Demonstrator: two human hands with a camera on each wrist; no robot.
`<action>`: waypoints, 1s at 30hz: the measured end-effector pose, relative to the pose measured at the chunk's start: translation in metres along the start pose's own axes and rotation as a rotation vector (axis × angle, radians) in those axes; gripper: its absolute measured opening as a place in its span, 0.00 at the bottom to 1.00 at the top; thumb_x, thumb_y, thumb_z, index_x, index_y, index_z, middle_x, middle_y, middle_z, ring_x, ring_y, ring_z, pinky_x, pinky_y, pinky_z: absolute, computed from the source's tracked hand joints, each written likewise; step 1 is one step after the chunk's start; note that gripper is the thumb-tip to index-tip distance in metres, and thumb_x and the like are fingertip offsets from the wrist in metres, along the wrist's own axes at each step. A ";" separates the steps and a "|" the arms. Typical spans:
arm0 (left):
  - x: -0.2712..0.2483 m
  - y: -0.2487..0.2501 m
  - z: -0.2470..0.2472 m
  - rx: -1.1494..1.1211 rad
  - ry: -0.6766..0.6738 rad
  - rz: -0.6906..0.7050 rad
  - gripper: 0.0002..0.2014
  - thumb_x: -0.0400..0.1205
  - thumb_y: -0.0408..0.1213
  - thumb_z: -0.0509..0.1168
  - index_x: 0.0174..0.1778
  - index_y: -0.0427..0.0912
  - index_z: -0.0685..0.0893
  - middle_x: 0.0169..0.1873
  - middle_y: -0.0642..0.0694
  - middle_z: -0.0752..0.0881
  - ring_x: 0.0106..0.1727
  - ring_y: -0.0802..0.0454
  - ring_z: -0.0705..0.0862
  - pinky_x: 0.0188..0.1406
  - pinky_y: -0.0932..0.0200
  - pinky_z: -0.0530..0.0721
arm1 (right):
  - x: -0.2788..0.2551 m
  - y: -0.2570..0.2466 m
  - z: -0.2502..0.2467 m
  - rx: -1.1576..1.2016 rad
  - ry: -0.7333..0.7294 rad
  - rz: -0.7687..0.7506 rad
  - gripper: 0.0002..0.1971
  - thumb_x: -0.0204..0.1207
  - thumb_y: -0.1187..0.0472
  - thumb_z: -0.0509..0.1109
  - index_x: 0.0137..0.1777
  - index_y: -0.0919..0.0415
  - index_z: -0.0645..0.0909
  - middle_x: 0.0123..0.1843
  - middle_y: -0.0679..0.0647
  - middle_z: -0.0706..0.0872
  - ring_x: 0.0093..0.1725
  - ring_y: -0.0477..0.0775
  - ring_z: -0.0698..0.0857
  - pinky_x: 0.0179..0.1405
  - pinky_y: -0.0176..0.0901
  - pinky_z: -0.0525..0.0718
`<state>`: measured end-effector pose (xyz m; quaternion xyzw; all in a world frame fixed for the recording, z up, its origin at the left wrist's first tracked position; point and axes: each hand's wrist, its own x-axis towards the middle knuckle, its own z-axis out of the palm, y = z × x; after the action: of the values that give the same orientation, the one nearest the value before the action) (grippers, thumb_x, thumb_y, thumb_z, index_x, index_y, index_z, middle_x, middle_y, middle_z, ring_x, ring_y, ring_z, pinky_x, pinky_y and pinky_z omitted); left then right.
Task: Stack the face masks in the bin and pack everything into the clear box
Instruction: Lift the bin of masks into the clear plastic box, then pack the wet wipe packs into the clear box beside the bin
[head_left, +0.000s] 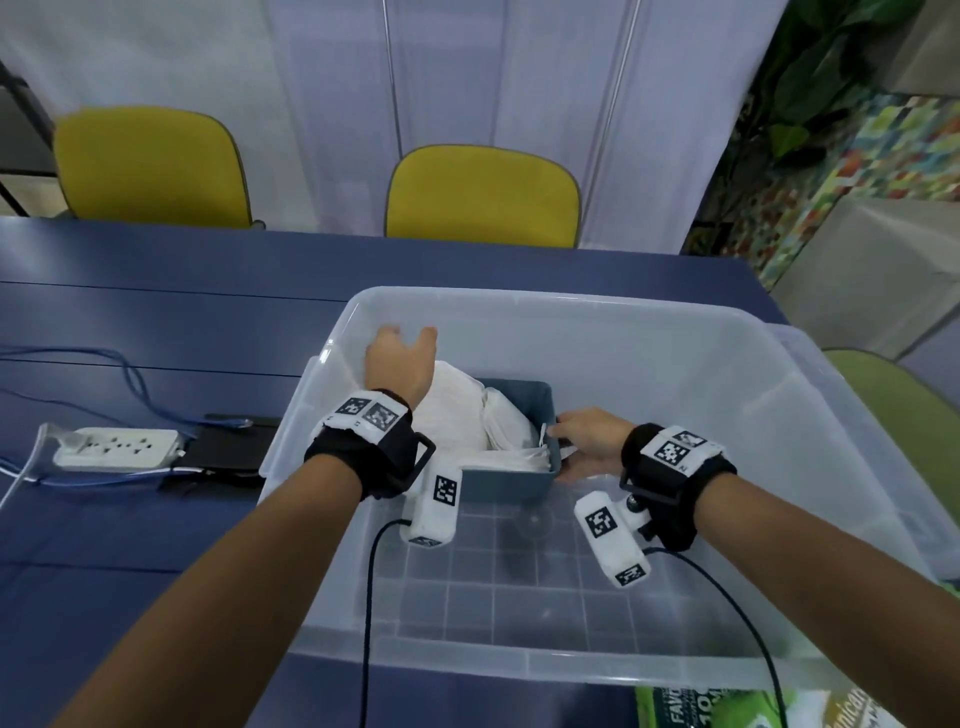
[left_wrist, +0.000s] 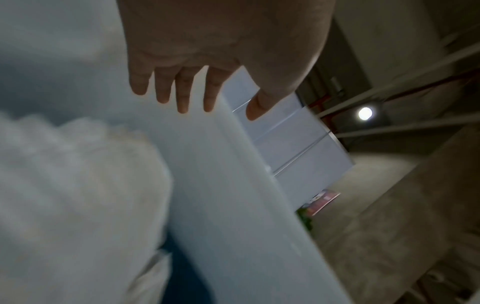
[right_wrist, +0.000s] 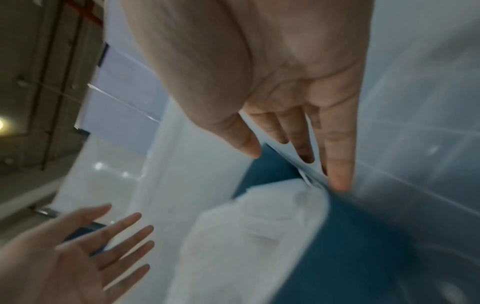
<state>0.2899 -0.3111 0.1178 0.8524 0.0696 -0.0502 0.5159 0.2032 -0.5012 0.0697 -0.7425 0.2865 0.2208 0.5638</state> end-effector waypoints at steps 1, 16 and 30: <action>-0.002 0.009 -0.005 -0.035 0.021 0.077 0.23 0.83 0.43 0.61 0.72 0.35 0.74 0.68 0.41 0.78 0.68 0.46 0.76 0.57 0.62 0.69 | -0.007 -0.007 -0.006 0.029 0.022 -0.014 0.05 0.84 0.67 0.58 0.57 0.64 0.72 0.44 0.57 0.78 0.38 0.57 0.81 0.42 0.50 0.87; -0.190 0.074 -0.050 -0.266 -0.527 0.664 0.04 0.80 0.32 0.69 0.49 0.41 0.87 0.45 0.40 0.89 0.48 0.40 0.86 0.50 0.55 0.84 | -0.249 0.005 -0.059 -0.082 0.360 -0.580 0.10 0.85 0.62 0.61 0.58 0.53 0.83 0.56 0.52 0.88 0.49 0.51 0.83 0.50 0.47 0.85; -0.354 -0.077 0.051 0.161 -1.074 0.721 0.07 0.79 0.35 0.67 0.51 0.48 0.84 0.45 0.52 0.87 0.45 0.55 0.84 0.46 0.70 0.79 | -0.368 0.251 -0.011 -0.244 0.778 -0.238 0.08 0.77 0.57 0.72 0.51 0.42 0.82 0.51 0.43 0.87 0.52 0.50 0.86 0.51 0.43 0.82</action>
<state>-0.0729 -0.3445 0.0827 0.7148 -0.4920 -0.2979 0.3978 -0.2377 -0.4968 0.1337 -0.8598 0.3618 -0.1103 0.3431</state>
